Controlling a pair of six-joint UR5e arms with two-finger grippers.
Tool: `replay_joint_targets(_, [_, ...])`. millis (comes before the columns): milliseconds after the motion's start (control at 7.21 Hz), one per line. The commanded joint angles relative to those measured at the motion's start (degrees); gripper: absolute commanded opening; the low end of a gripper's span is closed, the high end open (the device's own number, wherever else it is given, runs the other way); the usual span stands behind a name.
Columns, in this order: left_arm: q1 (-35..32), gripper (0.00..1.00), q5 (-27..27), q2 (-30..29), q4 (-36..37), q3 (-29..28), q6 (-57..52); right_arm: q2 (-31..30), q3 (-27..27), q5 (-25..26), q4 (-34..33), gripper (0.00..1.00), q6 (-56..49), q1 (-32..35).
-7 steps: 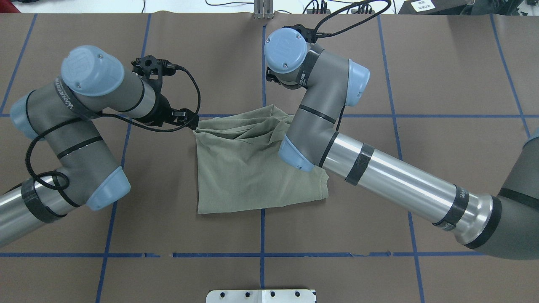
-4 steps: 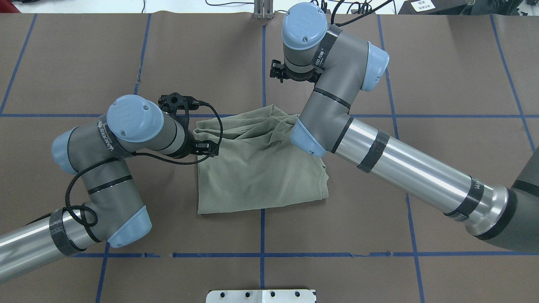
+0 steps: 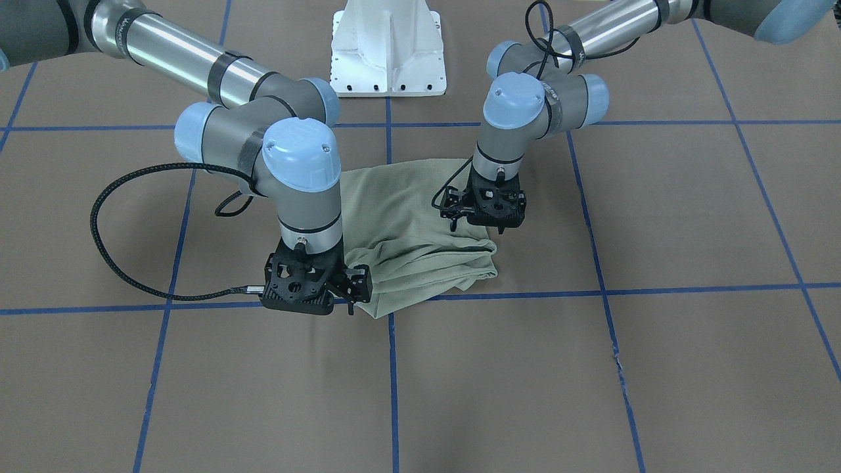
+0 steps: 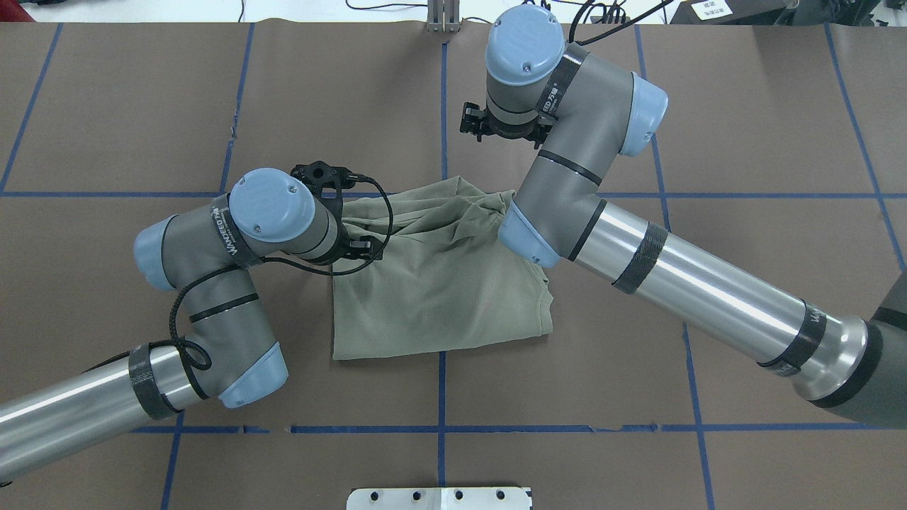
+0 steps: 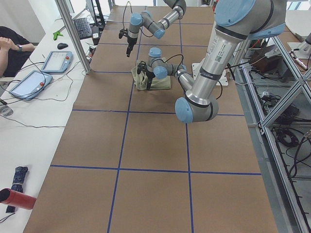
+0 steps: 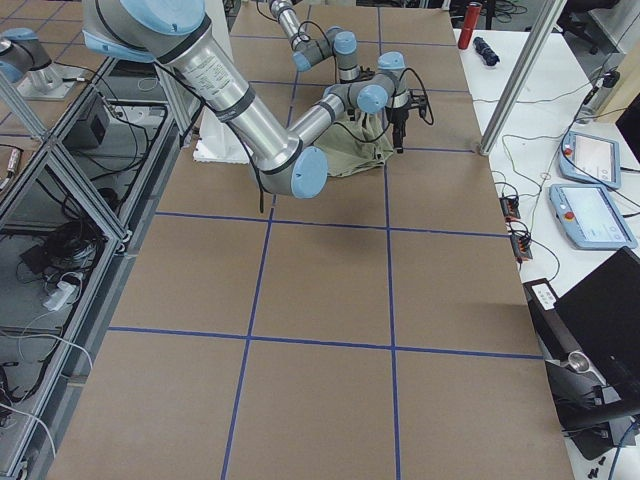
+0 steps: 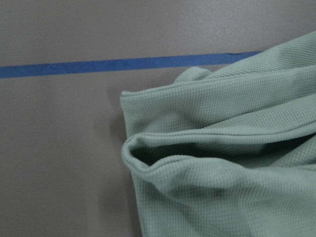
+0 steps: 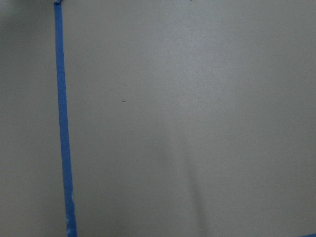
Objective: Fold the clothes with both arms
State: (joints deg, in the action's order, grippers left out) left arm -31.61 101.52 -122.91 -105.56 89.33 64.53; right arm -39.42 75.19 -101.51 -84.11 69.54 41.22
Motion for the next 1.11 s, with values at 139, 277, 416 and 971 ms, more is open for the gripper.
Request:
replay_joint_targets(139, [-6.06, 1.00, -2.30, -8.36, -0.96, -15.25, -0.63, -0.13, 0.22, 0.00, 0.00, 1.00, 0.07, -0.08])
replay_joint_targets(277, [-9.40, 1.00, -2.21, -10.22, -2.18, -18.71, -2.55, -0.48, 0.48, 0.00, 0.00, 1.00, 0.07, -0.08])
replay_joint_targets(416, [-11.34, 1.00, -2.12, -10.24, -2.63, -19.97, -4.83, -0.57, 0.57, 0.00, 0.00, 1.00, 0.07, -0.17])
replay_joint_targets(971, [-14.52, 1.00, 7.01, -9.81, -4.04, -15.61, -6.79, -0.83, 0.57, -4.10, -0.61, 1.00, -0.98, 1.66])
